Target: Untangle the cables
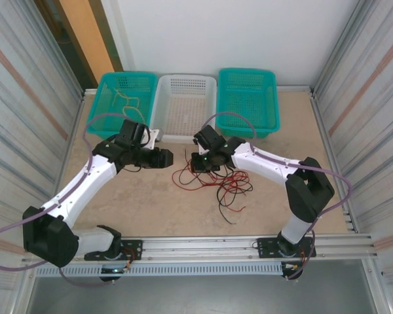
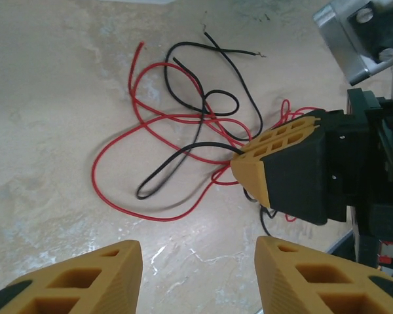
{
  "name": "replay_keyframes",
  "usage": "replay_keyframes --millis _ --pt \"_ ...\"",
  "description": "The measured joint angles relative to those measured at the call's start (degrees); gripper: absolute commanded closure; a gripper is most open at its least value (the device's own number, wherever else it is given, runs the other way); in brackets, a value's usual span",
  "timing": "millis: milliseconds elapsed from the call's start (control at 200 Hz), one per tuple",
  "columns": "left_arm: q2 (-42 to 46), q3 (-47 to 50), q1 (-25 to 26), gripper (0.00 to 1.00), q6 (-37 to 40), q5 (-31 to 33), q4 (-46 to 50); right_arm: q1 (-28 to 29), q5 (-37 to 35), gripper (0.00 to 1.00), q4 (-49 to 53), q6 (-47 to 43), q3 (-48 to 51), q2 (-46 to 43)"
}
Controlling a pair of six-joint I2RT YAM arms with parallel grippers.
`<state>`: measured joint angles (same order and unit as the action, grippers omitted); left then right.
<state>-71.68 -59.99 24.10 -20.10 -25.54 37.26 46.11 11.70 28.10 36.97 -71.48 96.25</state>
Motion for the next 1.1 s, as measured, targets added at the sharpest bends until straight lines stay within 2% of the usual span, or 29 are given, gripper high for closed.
replay_keyframes --millis 190,426,606,807,1097 --pt "0.5 0.9 0.7 0.41 -1.4 -4.9 -5.5 0.7 1.4 1.0 -1.0 -0.8 0.0 -8.9" --pt "2.1 1.0 4.2 0.42 -1.8 -6.4 -10.1 0.8 4.0 1.0 -7.6 -1.6 -1.0 -20.3" --pt "2.1 1.0 4.2 0.44 -1.8 -5.4 -10.1 -0.3 5.5 1.0 -11.4 -1.7 -1.9 -24.1" --pt "3.4 1.0 4.2 0.43 -1.9 -5.4 -10.6 -4.2 6.2 1.0 -14.2 -1.2 -1.9 -27.2" --pt "11.9 4.1 4.2 0.37 -3.5 -9.0 -18.4 -6.5 6.1 1.0 -19.2 0.8 -1.9 -30.7"
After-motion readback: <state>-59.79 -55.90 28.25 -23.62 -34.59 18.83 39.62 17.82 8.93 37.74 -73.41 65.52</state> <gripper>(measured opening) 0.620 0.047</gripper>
